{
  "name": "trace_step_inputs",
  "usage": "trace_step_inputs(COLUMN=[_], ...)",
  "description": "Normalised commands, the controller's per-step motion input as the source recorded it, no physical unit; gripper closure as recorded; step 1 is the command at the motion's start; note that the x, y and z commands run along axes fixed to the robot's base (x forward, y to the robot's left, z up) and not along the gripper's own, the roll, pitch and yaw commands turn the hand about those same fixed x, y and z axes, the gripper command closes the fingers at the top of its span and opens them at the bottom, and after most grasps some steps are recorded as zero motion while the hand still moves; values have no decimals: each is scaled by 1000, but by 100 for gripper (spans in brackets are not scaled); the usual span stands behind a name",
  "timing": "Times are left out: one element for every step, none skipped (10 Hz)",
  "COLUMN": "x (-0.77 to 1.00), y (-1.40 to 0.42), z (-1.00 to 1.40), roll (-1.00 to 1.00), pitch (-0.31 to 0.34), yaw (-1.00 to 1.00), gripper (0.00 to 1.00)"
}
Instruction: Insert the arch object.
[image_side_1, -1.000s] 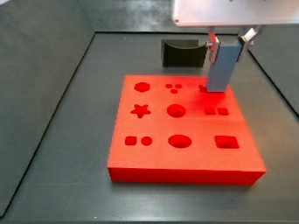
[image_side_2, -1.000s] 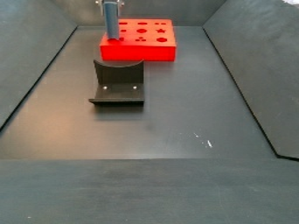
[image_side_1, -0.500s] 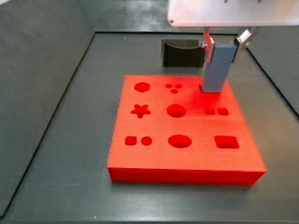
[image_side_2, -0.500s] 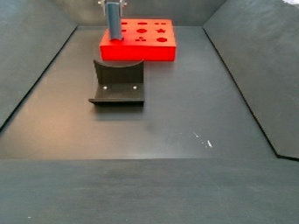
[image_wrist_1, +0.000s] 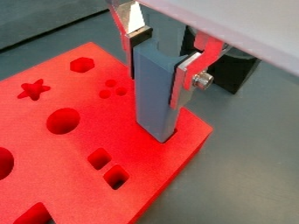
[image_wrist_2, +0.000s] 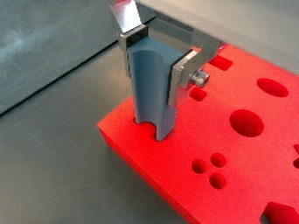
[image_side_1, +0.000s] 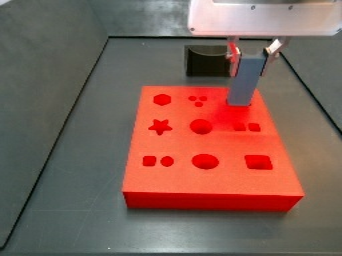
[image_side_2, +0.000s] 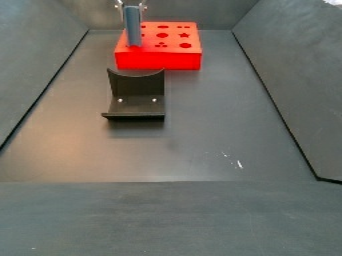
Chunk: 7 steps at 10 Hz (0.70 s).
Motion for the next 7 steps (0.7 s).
trace_step_inputs(x=[103,57,3,83,66,46,17], y=[0,0,0,0,0,0,0], z=[-206,-417,-514,-543,-569,-577,-583], roll=[0,54,110,70,71,77,87], pitch=[-23,-33,-27,-23,-34,-34,-43], yaw=[0,0,6,11,3,3,0], gripper=[100,100,100,100,100,100,100])
